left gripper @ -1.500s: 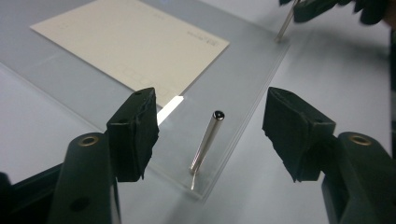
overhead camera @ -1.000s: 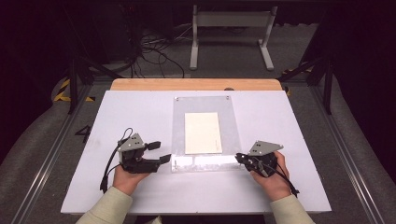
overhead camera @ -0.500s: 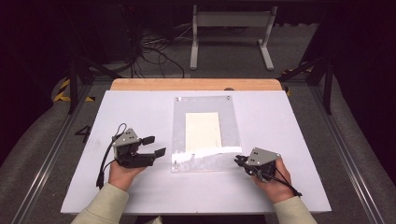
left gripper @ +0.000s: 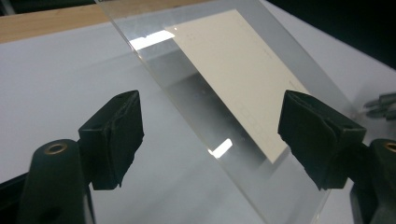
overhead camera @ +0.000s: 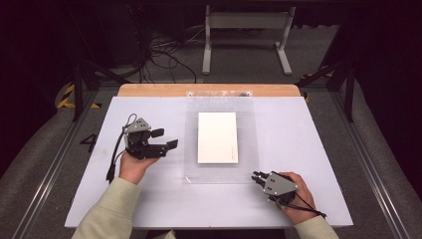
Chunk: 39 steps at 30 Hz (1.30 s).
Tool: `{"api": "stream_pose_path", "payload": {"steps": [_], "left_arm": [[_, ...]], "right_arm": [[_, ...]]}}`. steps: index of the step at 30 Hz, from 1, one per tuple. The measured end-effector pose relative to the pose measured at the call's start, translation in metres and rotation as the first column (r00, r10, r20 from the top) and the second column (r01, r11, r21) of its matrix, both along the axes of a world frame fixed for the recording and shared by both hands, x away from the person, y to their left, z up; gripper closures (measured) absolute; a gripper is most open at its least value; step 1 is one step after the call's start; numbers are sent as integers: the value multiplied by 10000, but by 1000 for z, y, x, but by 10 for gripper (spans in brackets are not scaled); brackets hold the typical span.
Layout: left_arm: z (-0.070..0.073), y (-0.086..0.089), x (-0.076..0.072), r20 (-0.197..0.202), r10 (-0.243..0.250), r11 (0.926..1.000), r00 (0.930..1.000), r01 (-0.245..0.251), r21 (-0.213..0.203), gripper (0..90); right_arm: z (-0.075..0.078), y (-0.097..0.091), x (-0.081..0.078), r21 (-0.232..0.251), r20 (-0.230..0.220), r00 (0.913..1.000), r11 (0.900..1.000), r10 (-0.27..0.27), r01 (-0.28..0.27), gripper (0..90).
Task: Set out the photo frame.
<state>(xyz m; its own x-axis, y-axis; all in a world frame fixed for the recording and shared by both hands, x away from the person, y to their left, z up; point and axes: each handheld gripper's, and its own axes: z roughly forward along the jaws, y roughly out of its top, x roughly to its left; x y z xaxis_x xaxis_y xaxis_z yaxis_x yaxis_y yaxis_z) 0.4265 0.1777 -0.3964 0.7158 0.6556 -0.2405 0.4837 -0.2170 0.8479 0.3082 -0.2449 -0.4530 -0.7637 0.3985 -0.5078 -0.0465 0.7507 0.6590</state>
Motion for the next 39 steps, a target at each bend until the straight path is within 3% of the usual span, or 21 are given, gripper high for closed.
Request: {"api": "stream_pose_path", "payload": {"steps": [5, 6, 7, 8, 9, 10, 11, 12, 14, 16, 17, 19, 21, 23, 26, 32, 38, 39], "left_arm": [[6, -8, 13, -88, -6, 10000, 10000, 6, -49, 211], [6, -10, 16, -78, 9, 9999, 10000, -10, -111, 210], [5, -12, 18, -160, 57, 9999, 9999, -60, -161, 210], [5, -12, 18, -160, 57, 9999, 9999, -60, -161, 210], [4, -14, 21, -171, 47, 10000, 9998, -48, -40, 210], [2, -16, 23, -265, 43, 10000, 9996, -42, 31, 210], [-1, -18, 26, -294, 94, 9999, 9995, -90, 146, 211], [-3, -19, 27, -374, 109, 9999, 9992, -106, 100, 213], [-7, -21, 26, -594, -65, 9998, 9982, 54, -190, 217], [-9, -25, 20, -420, -295, 9996, 9987, 293, -44, 216], [-9, -26, 16, -417, -401, 9992, 9983, 403, 24, 216], [-8, -27, 10, -261, -481, 9988, 9985, 483, 94, 215], [-8, -24, 6, -107, -564, 9984, 9984, 564, 33, 217], [-9, -21, 3, -12, -528, 9986, 9986, 528, 34, 221], [-11, -16, 2, -119, -383, 9993, 9992, 383, -10, 227], [-10, -8, 0, -129, -218, 9993, 9997, 214, -322, 228], [-14, -10, 0, -191, -366, 9992, 9991, 363, -143, 230], [-14, -11, -1, -214, -379, 9992, 9991, 377, -104, 230]], "right_arm": [[-4, 0, -4, -285, 395, 9991, 9995, 155, -144, 801], [-4, 0, -5, -584, 506, 9986, 9982, 165, -135, 798], [-9, 0, -8, -1813, 760, 9971, 9833, 8, 131, 868], [-9, 0, -8, -1813, 760, 9971, 9833, 8, 131, 868], [-14, -5, -10, -2575, 886, 9959, 9663, 159, 75, 900], [-18, -9, -17, -2279, 960, 9948, 9736, 339, -111, 900], [-16, -9, -17, -2047, 749, 9970, 9788, 209, -51, 900], [-13, -8, -15, -2064, 523, 9983, 9784, 260, -146, 900], [-12, -8, -12, -1425, 67, 9999, 9897, -86, 95, 900], [-9, -16, -9, -627, -354, 9987, 9974, -376, 353, 893], [-6, -23, -8, 79, -605, 9965, 9982, -584, 589, 856], [1, -30, -6, 1224, -1148, 9904, 9883, -769, 909, 776], [6, -31, -5, 2147, -1841, 9803, 9703, -718, 1114, 680], [8, -28, -3, 2576, -2172, 9736, 9578, -708, 1271, 632], [11, -21, 7, 2698, -2199, 9720, 9523, -833, 1427, 632], [10, -3, 25, 1804, -2304, 9699, 9760, -786, 1220, 791], [10, -2, 25, 1530, -2233, 9734, 9844, -513, 870, 805], [10, -1, 25, 1368, -2066, 9775, 9880, -429, 723, 800]]}}
